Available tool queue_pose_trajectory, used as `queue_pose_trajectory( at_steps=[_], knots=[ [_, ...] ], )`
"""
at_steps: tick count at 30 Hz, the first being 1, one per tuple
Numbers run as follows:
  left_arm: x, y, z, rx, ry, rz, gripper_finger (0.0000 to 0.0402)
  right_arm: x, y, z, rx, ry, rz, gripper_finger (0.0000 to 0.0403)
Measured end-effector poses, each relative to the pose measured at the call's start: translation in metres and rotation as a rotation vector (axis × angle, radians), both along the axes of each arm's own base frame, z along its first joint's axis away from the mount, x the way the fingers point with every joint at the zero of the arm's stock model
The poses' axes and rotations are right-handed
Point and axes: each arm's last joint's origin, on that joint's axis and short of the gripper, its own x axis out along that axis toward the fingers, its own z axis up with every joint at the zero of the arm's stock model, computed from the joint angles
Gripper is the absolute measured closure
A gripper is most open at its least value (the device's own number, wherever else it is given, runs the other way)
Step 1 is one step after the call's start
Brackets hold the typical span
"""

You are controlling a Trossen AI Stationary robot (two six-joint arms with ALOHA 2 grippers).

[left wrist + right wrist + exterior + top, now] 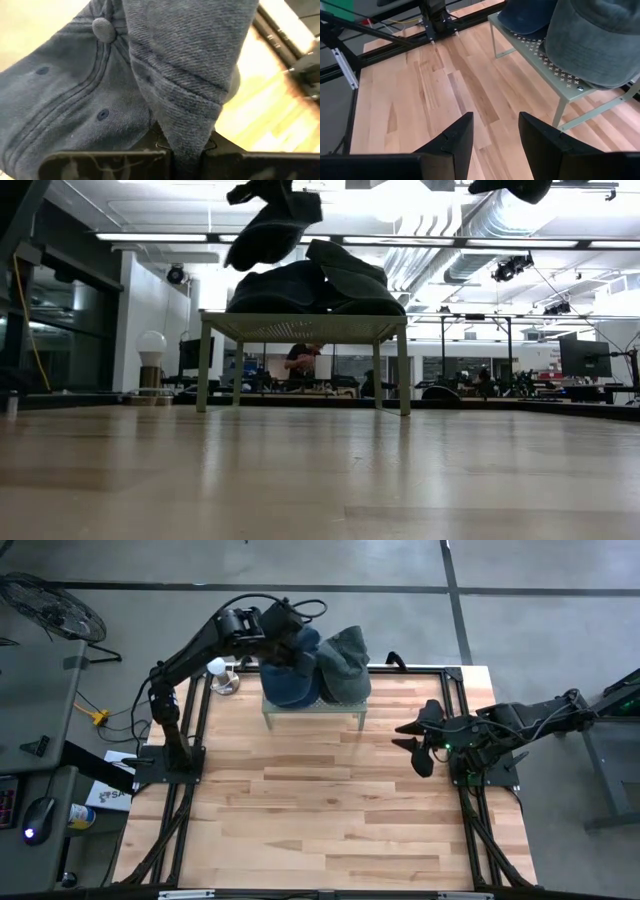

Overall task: Pick & Place hat
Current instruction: Stack the blue cap on the stacked blue cap on the shelf

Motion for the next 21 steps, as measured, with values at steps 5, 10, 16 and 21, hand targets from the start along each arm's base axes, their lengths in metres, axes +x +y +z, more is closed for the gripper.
queue_pose_trajectory(
  at_steps=[5, 10, 16, 21],
  knots=[
    [0.011, 0.003, -0.003, 0.002, -0.029, -0.055, 0.0394, 0.000, -0.001, 0.000, -0.013, -0.005, -0.023, 0.0254],
    [0.015, 0.006, -0.014, -0.002, 0.048, -0.041, 0.0394, 0.000, -0.001, 0.000, -0.005, -0.007, -0.032, 0.0254],
    [0.024, 0.013, -0.024, 0.003, 0.081, -0.033, 0.0386, 0.000, -0.001, 0.000, 0.005, -0.014, -0.052, 0.0254],
    [0.032, 0.016, -0.033, -0.001, 0.114, -0.028, 0.0387, 0.000, -0.001, 0.000, 0.012, -0.016, -0.058, 0.0254]
  ],
)
